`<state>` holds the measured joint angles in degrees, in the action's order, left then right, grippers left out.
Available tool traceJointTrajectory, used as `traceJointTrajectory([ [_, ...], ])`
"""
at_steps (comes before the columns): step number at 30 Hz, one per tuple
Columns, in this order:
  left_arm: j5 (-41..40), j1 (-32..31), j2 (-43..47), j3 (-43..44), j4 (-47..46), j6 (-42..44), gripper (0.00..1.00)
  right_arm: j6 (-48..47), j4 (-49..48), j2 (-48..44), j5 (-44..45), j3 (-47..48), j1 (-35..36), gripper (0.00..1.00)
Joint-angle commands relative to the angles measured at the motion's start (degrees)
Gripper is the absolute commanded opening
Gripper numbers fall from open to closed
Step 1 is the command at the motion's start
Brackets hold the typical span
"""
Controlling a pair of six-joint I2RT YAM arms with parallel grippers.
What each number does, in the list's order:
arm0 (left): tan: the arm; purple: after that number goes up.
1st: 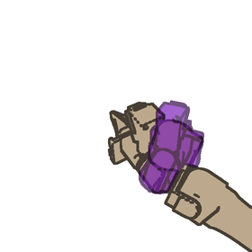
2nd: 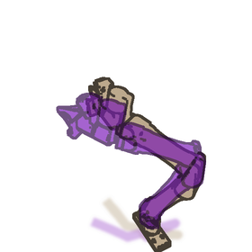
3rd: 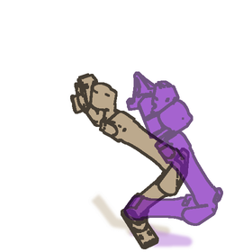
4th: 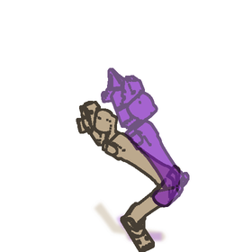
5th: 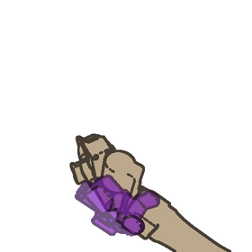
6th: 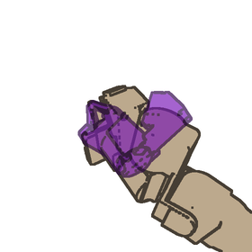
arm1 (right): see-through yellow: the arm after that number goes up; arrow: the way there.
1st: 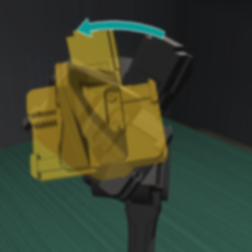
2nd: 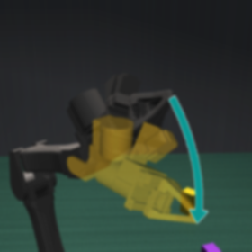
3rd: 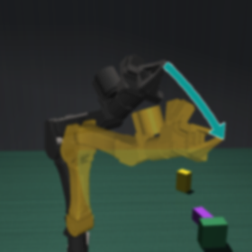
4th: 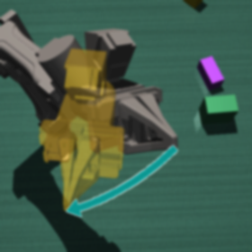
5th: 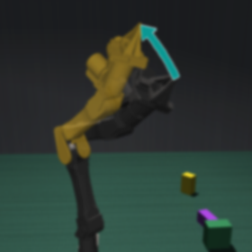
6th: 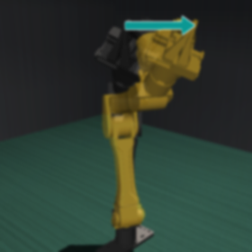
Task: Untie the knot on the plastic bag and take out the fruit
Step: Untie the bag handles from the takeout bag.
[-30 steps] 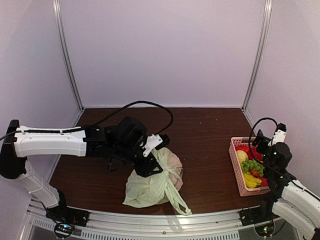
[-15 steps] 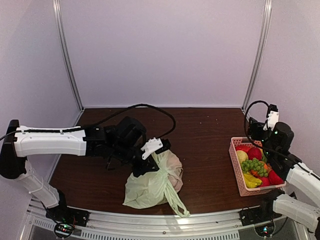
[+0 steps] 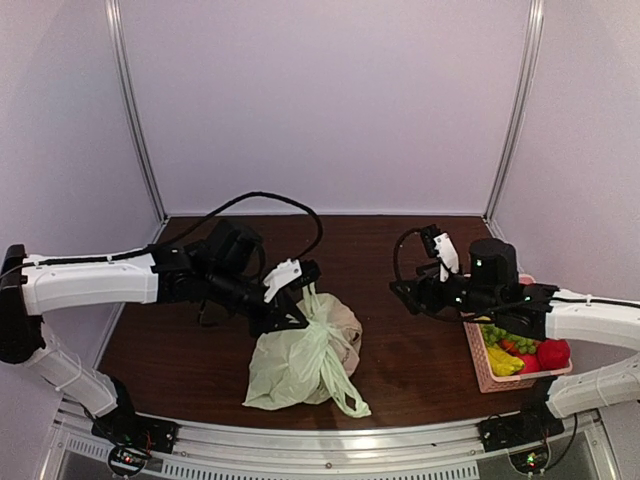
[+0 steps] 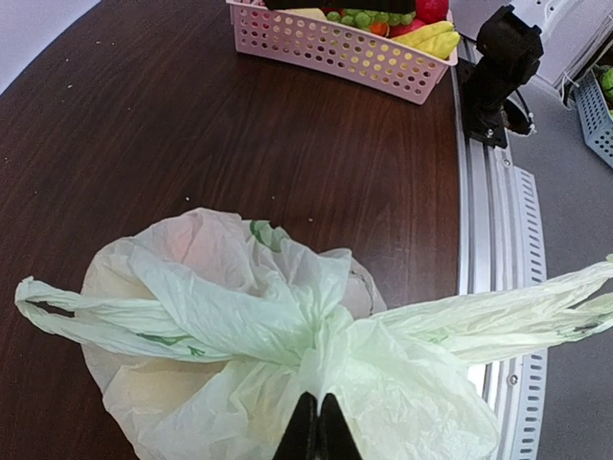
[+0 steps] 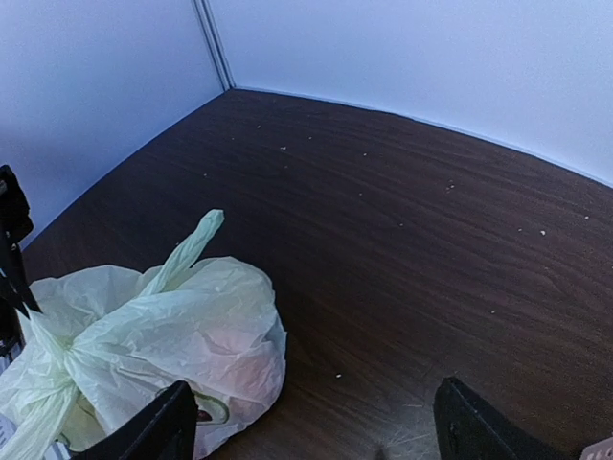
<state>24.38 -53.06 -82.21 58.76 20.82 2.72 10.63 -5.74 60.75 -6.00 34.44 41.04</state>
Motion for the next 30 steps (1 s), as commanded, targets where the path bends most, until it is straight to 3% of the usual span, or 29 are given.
traceJointTrajectory([
  [1, 1.5, -0.12, 1.25, 0.67, -2.48, -1.5, 0.0, 6.75, -3.77, 0.12, -2.94, -1.46, 5.6, 0.85],
  [8, -2.0, -0.09, 0.96, 1.89, -0.57, -5.98, 0.0, 12.38, -8.29, 5.05, 3.42, -0.56, 17.01, 0.8],
  [12, -1.97, -0.12, 1.28, 1.97, -0.26, -5.89, 0.0, 14.77, -11.62, 11.47, 5.15, 0.78, 21.27, 0.72],
  [25, -0.54, -0.09, 0.5, 1.68, -1.13, -1.72, 0.0, 12.18, -11.13, 20.71, 8.6, 7.18, 23.14, 0.6],
  [30, -0.91, -0.09, 1.41, 1.13, -1.81, -0.73, 0.0, 9.98, -11.09, 21.78, 4.61, 6.39, 23.16, 0.55],
])
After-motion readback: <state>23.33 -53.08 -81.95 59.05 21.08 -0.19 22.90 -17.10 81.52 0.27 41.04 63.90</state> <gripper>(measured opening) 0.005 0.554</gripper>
